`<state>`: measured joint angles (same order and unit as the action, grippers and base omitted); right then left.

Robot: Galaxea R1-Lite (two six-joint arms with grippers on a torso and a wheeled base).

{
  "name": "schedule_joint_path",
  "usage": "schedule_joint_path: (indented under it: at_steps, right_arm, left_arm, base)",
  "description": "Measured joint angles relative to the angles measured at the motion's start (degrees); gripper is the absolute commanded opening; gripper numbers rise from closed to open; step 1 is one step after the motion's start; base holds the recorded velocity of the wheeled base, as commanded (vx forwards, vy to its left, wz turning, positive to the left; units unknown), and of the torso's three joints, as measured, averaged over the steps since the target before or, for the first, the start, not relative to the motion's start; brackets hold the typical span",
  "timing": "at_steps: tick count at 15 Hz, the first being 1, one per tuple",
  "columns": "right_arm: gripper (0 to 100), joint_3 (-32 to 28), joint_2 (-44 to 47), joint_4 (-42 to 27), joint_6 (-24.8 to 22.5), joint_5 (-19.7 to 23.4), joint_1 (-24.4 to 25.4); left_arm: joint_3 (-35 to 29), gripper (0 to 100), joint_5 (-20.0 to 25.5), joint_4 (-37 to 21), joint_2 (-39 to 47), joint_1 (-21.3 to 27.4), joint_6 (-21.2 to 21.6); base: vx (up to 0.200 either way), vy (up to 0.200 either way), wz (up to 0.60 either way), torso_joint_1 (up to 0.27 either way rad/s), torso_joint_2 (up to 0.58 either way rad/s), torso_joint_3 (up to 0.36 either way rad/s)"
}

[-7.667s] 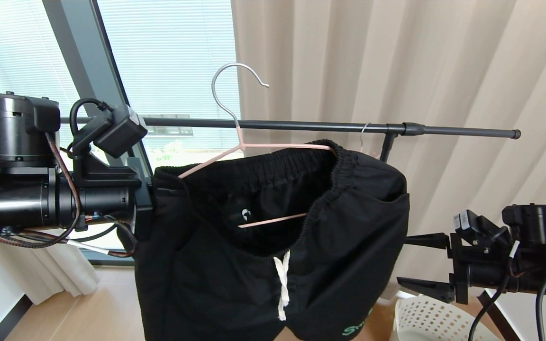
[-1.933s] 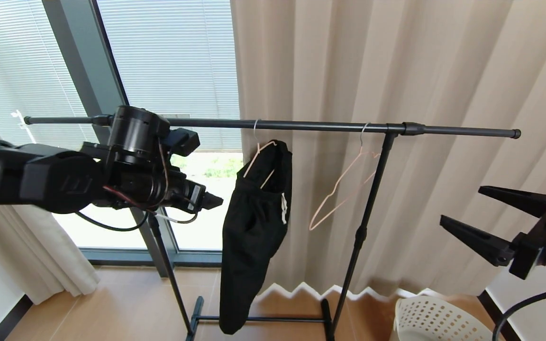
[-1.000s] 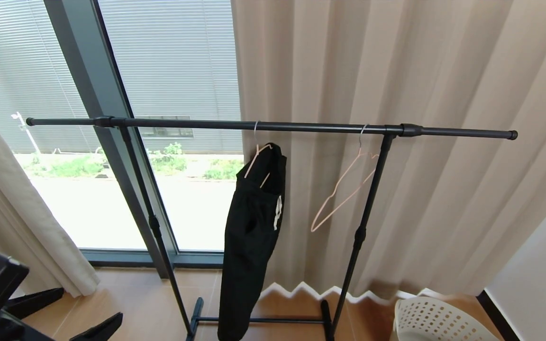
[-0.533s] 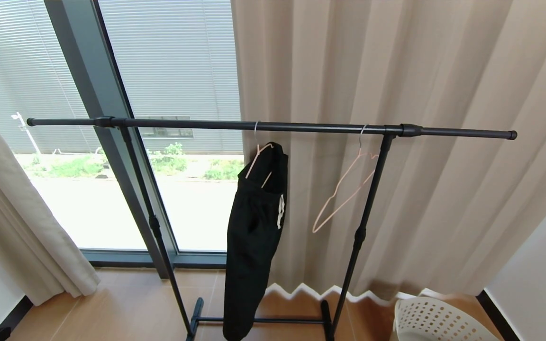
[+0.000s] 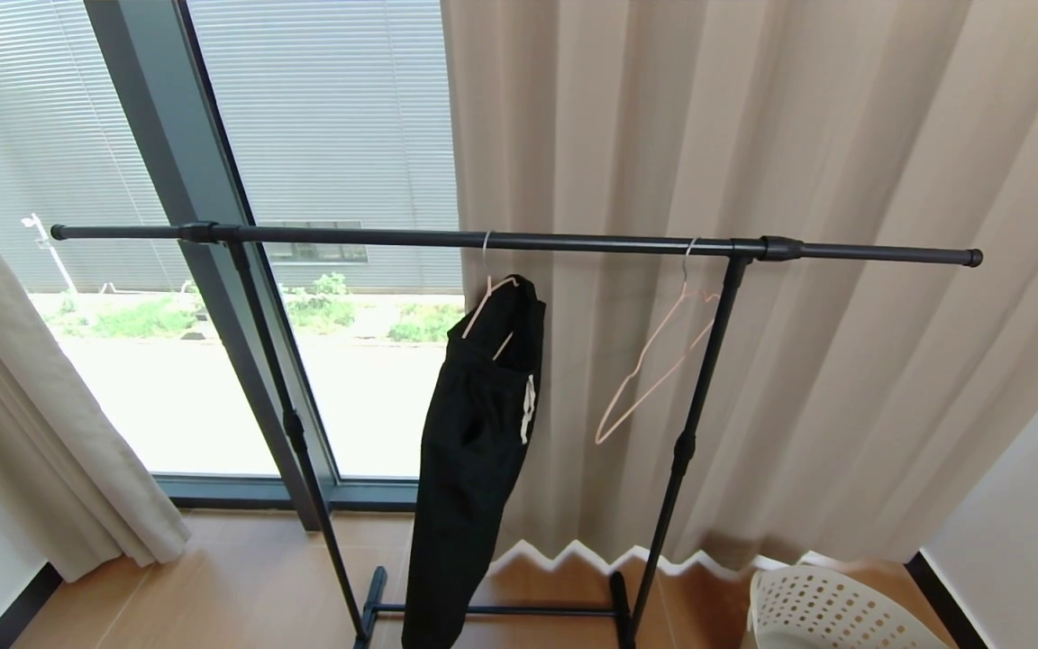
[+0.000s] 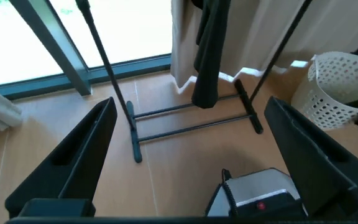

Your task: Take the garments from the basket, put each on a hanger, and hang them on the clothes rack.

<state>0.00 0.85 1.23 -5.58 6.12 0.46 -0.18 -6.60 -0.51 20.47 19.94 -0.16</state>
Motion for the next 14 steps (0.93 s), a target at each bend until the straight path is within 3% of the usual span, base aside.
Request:
schedule_joint_path:
  at_steps: [3, 6, 14]
  right_arm:
    - [100, 0.00, -0.65, 0.07, 0.00, 0.00, -0.30]
    - [100, 0.00, -0.76, 0.40, 0.22, -0.02, -0.39]
    - [100, 0.00, -0.93, 0.44, 0.61, 0.09, -0.39]
  left_arm:
    - [0.02, 100, 0.61, -0.02, -4.07, -11.26, 0.94]
    - [0.00, 100, 3.54, -0.13, -13.20, -17.49, 0.43]
    - [-0.04, 100, 3.67, 0.00, -19.85, -19.72, -0.06]
  base:
    - [0.000, 0.000, 0.00, 0.000, 0.00, 0.000]
    - [0.000, 0.000, 0.00, 0.000, 0.00, 0.000]
    - [0.000, 0.000, 0.00, 0.000, 0.00, 0.000]
